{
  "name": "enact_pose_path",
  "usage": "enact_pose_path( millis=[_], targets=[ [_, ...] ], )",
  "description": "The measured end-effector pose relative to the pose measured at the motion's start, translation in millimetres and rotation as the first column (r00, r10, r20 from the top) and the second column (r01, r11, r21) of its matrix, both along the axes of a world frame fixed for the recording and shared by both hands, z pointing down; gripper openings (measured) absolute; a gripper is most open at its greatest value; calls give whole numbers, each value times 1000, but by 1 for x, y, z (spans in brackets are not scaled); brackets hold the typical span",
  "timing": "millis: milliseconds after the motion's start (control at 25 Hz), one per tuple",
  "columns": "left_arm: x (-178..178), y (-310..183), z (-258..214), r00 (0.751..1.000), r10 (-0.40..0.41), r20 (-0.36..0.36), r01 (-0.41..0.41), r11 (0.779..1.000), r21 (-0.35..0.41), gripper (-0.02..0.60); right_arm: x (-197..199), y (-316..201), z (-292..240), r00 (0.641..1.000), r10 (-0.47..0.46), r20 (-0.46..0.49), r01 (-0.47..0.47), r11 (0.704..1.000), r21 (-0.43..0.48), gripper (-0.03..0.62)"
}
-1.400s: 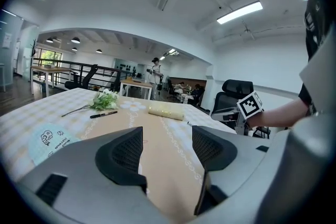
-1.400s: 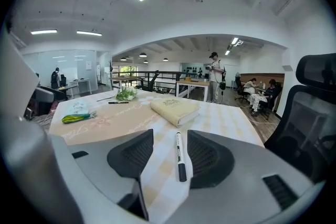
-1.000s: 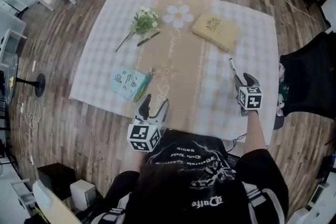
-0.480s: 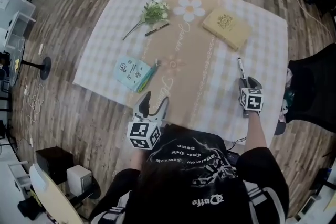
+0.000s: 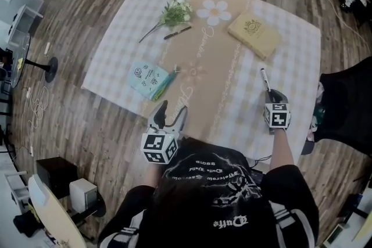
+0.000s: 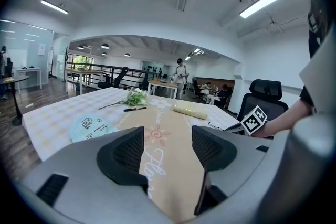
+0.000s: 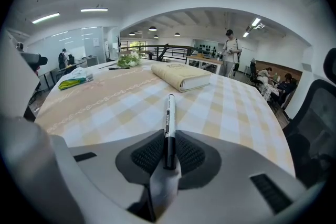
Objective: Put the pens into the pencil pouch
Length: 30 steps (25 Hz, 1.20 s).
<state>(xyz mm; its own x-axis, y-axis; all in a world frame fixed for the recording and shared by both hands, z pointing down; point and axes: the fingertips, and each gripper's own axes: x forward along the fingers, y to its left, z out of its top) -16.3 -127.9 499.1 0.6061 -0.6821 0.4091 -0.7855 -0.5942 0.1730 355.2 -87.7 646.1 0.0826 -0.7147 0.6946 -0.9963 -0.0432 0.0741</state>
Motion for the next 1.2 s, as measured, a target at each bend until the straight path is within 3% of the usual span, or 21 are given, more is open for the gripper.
enact_pose_path(
  millis=[160,320,680,960,1200],
  targets=[
    [-4,3,0,1000,-12,0,12,1000,2,310,0,1,-1,999,13,34,-13,1000,9,72],
    [-5,3,-5,1000,-24,-14,24,1000,11,310,-7,2,-14,997,28,72,-33,997,72,72],
    [-24,5,-5,996,-93,18,92,995,34,310,-71,5,-30,988,-144,55,137,985,102,72],
    [-60,4,1,972,-207,112,203,978,54,310,-140,7,-54,925,-380,-8,379,919,107,72],
    [-79,6,11,943,-260,208,249,966,76,310,-185,16,-63,862,-506,-20,505,854,123,72]
  ],
)
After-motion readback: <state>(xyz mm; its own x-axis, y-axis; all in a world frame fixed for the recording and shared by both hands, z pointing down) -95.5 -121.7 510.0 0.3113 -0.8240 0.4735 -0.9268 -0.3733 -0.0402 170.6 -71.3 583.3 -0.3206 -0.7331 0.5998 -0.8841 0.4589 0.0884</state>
